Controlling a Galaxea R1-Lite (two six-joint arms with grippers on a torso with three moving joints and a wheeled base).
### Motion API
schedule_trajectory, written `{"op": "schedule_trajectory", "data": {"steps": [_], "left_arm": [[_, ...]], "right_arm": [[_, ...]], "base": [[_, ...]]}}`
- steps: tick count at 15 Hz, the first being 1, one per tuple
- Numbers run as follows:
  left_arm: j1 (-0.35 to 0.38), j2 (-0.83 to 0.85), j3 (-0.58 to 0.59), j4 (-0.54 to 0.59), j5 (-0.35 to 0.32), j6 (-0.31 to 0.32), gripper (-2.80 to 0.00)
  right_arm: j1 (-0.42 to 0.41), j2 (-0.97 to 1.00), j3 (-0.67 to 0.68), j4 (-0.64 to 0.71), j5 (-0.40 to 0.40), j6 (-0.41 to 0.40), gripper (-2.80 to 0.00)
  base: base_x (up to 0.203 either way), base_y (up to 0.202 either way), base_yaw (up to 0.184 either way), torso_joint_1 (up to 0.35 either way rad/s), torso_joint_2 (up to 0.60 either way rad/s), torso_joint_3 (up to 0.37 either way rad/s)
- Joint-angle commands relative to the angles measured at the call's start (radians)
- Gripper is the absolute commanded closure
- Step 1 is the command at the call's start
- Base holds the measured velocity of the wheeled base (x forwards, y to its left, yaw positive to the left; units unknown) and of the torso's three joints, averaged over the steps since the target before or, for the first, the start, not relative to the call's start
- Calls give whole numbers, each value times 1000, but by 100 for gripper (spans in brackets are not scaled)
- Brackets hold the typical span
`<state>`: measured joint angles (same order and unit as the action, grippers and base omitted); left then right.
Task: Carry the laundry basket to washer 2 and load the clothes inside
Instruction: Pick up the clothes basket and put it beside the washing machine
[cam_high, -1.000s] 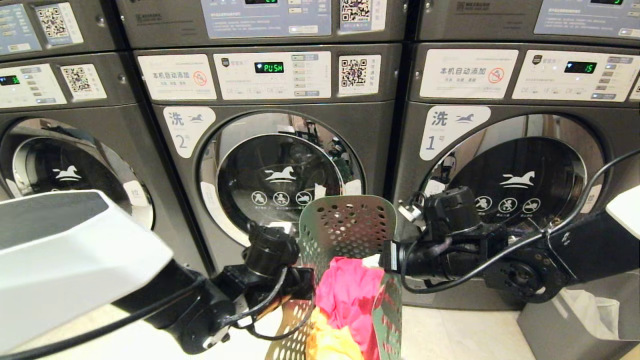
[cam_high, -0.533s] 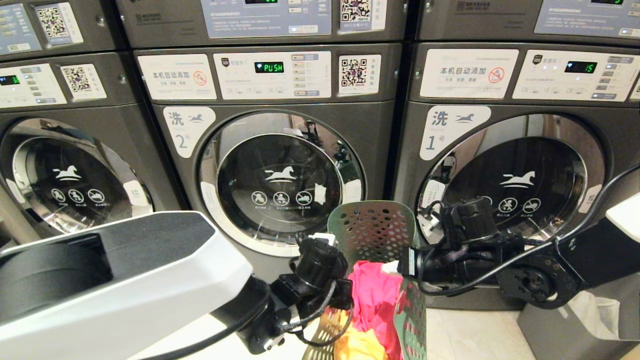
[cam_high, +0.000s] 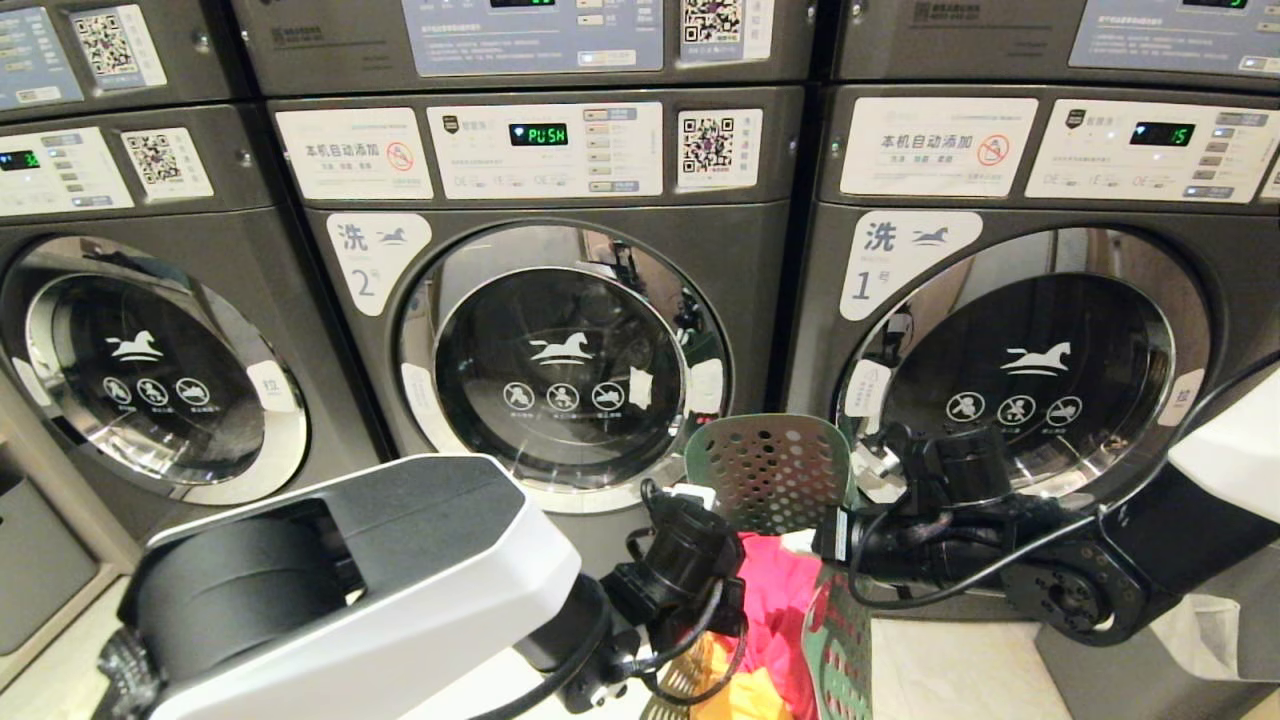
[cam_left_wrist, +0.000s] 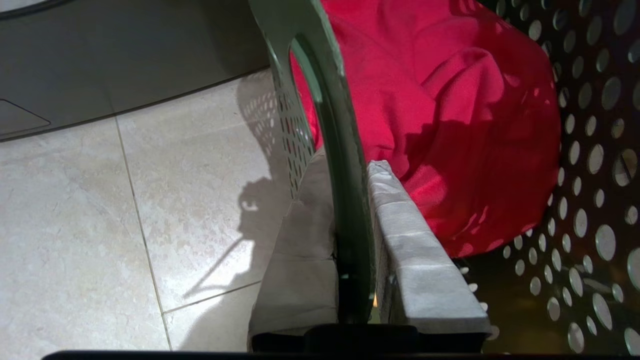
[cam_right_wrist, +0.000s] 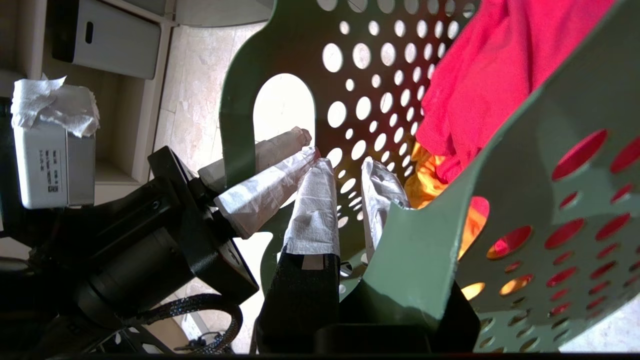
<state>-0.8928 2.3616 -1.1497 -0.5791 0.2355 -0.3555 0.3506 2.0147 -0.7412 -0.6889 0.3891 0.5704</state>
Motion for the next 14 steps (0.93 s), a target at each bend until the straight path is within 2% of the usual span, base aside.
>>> {"op": "schedule_trajectory", "data": {"steps": [1,14], "left_arm": [[-6,19,-10,-2,1,-2,0],[-41,18,-24,19,2,1,0]], "right_arm": [[-10,18,3,-7,8,3,0],[-34,2,63,-58,5,3,0]], "base": [[0,0,0,0,0,0],[0,0,0,0,0,0]]}}
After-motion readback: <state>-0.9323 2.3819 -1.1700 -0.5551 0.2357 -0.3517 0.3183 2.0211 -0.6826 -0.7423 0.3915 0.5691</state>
